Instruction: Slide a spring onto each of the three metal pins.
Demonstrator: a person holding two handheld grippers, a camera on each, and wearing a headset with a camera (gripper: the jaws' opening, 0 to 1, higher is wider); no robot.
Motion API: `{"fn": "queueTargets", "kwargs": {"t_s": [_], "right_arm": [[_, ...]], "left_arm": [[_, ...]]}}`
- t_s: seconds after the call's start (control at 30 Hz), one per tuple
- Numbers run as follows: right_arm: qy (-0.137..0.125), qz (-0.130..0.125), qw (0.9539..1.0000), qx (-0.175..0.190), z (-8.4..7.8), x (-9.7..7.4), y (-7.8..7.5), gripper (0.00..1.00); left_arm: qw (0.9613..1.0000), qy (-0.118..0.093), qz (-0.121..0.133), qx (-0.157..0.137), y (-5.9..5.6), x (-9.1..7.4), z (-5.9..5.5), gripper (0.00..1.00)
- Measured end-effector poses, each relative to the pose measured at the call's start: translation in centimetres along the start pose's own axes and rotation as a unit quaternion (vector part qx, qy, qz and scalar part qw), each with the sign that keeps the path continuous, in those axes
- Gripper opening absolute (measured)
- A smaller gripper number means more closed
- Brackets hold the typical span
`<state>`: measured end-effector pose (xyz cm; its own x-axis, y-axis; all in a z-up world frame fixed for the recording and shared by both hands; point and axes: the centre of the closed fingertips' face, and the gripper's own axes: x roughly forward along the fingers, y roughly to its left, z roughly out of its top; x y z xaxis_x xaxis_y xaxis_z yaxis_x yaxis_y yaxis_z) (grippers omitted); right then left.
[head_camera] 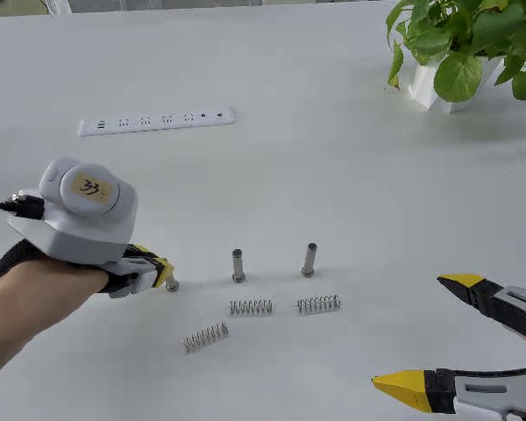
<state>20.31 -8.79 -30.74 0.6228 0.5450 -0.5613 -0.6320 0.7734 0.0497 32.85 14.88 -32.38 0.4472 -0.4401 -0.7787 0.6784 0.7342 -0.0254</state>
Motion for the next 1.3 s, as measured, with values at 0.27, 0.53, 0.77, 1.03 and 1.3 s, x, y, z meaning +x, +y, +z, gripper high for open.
{"fn": "queueTargets", "kwargs": {"t_s": [0.27, 0.53, 0.77, 1.03, 1.3], "right_arm": [[-0.002, 0.0, 1.0, 0.002, 0.05, -0.08, 0.03, 0.94], [-0.002, 0.0, 1.0, 0.001, 0.09, 0.01, 0.03, 0.94], [-0.003, 0.003, 1.0, 0.001, 0.09, 0.1, 0.22, 0.93], [-0.003, 0.001, 1.0, 0.003, 0.02, -0.04, 0.12, 0.93], [-0.001, 0.002, 1.0, 0.002, 0.0, 0.0, 0.25, 0.93]], "left_arm": [[1.0, 0.001, -0.001, -0.005, 0.1, -0.11, -0.07, 0.04], [1.0, 0.006, -0.003, -0.003, 0.15, -0.35, -0.37, 0.04], [1.0, 0.005, -0.004, 0.003, 0.07, -0.21, -0.23, 0.05], [1.0, -0.001, -0.003, 0.002, 0.05, -0.15, -0.17, 0.05], [0.9999, -0.005, -0.003, 0.009, -0.07, -0.11, -0.14, 0.05]]}}
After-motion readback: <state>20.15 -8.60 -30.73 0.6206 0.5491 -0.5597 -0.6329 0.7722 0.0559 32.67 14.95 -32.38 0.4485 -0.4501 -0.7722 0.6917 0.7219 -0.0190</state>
